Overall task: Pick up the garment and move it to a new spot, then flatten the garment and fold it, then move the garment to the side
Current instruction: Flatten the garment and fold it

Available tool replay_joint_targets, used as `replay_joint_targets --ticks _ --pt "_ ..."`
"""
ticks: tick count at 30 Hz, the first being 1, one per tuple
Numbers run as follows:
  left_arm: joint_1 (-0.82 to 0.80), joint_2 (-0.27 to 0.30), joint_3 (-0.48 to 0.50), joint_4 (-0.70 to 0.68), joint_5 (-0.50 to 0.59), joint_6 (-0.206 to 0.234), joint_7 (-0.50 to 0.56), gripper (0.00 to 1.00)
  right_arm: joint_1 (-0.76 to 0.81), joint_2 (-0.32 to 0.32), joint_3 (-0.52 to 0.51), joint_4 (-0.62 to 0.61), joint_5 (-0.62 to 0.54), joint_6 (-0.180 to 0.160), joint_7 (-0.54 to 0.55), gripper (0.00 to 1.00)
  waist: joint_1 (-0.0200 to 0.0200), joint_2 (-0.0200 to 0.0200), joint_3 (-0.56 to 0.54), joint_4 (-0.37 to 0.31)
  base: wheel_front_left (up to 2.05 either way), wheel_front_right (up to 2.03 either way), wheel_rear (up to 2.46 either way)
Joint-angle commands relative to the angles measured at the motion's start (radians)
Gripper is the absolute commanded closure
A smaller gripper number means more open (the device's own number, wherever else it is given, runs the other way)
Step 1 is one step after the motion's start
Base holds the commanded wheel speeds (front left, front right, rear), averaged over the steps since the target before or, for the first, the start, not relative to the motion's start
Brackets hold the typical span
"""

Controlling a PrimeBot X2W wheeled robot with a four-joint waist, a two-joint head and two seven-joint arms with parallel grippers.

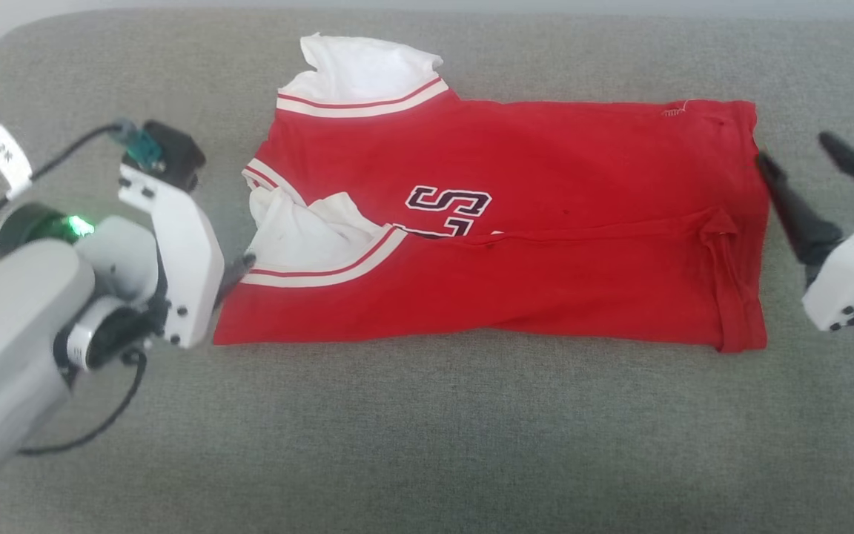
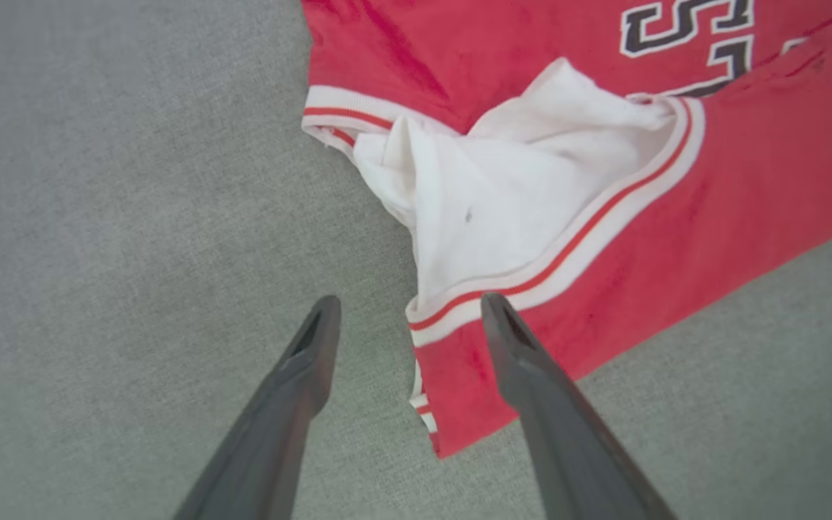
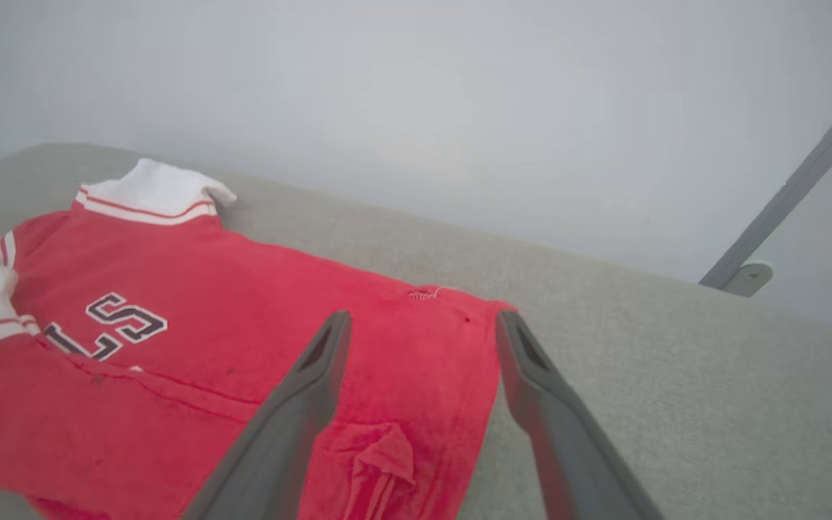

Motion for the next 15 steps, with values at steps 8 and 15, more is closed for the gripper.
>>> replay_joint_targets --ticks 8,15 --pt "0.105 0.073 0.016 -0.150 -0.067 0.133 0.023 0.00 0.081 0.128 -0.201 -0.154 -0.174 0.000 -0.134 0.00 0.0000 0.0000 0.002 -0.028 0.00 0.00 0.00" --pt "0.169 0.088 0.034 -0.097 -0.126 0.165 0.008 0.00 0.148 0.244 -0.264 -0.243 -0.260 0.000 -0.157 0.00 0.0000 0.0000 0.025 -0.091 0.00 0.00 0.00"
